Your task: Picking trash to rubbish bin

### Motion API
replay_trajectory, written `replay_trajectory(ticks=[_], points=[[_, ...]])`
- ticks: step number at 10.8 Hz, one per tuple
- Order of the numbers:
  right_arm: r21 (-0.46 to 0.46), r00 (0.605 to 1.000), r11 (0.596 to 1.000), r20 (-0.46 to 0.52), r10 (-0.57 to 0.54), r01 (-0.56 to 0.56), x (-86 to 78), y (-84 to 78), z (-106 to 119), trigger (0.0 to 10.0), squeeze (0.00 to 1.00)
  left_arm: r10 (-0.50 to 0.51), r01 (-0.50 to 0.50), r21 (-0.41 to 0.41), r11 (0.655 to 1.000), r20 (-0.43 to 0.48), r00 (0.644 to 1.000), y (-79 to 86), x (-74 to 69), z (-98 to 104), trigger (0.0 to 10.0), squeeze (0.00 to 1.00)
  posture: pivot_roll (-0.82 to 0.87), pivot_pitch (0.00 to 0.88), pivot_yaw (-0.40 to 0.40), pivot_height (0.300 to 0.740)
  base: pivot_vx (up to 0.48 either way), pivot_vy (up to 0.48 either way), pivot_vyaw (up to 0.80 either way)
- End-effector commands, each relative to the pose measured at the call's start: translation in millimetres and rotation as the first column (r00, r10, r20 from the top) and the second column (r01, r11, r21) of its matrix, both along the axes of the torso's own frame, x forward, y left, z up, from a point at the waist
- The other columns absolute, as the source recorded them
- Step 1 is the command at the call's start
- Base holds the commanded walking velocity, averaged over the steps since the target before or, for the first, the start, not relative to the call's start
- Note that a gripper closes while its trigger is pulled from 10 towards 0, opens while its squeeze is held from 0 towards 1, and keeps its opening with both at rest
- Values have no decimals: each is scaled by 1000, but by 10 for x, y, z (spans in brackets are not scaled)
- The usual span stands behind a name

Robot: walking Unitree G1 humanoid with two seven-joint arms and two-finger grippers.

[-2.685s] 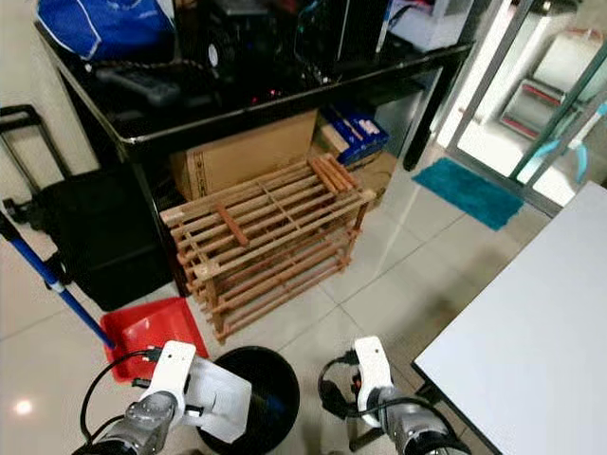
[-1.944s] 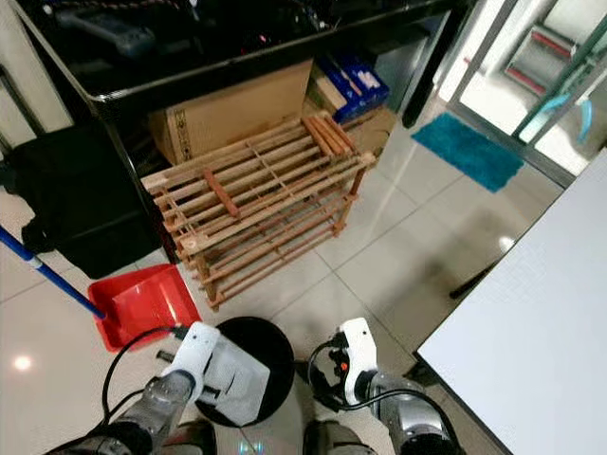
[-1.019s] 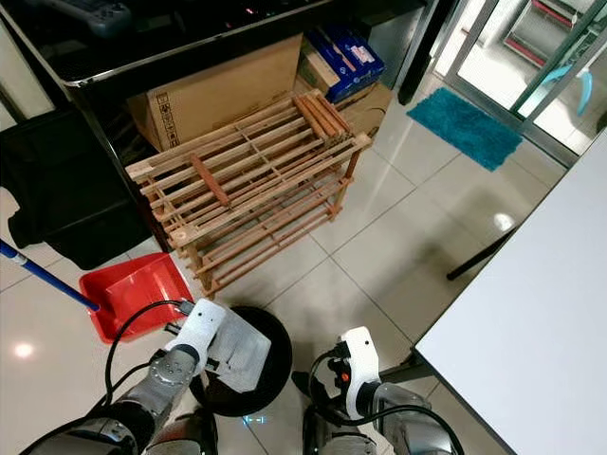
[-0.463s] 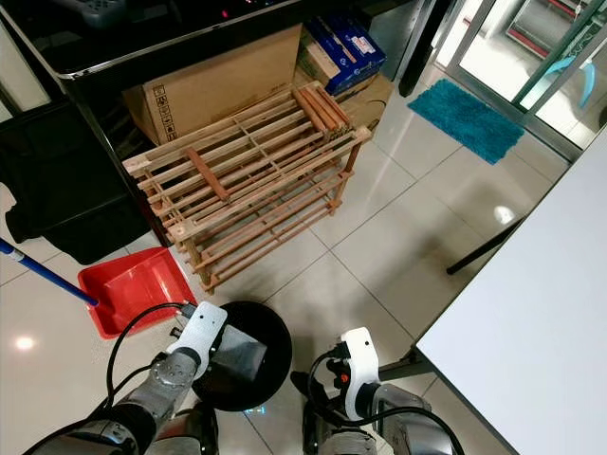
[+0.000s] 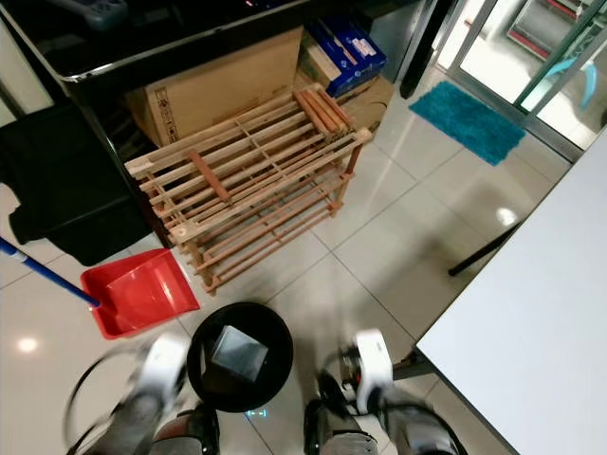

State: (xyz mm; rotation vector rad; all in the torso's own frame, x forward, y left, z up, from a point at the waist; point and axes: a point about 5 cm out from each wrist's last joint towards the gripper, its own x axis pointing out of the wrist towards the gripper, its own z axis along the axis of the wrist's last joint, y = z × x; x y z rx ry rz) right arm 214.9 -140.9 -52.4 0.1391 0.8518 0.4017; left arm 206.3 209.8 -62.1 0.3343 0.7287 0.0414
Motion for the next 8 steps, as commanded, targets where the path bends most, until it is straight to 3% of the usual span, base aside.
replay_trajectory(ticks=[1,3,4,8], points=[[-41,999,999,-12,-32,31,-45,-100,-50,10000,0,20,-20,-8,1000,-11,1000,-28,-70,-43,10000,0,-87,172,-116,740,0,0,0],[-145,992,982,11,-124,124,-14,-235,-96,10000,0,50,-50,-22,999,-24,998,-36,-94,-63,10000,0,-63,116,-115,740,0,0,0],[-194,971,951,37,-238,240,14,-371,-100,10000,0,54,-55,-44,998,-22,998,-92,-42,-49,10000,0,-57,87,-113,740,0,0,0],[-185,929,911,85,-359,369,76,-397,-81,10000,0,70,-70,-28,997,-2,998,-90,35,-7,10000,0,-38,53,-112,740,0,0,0]])
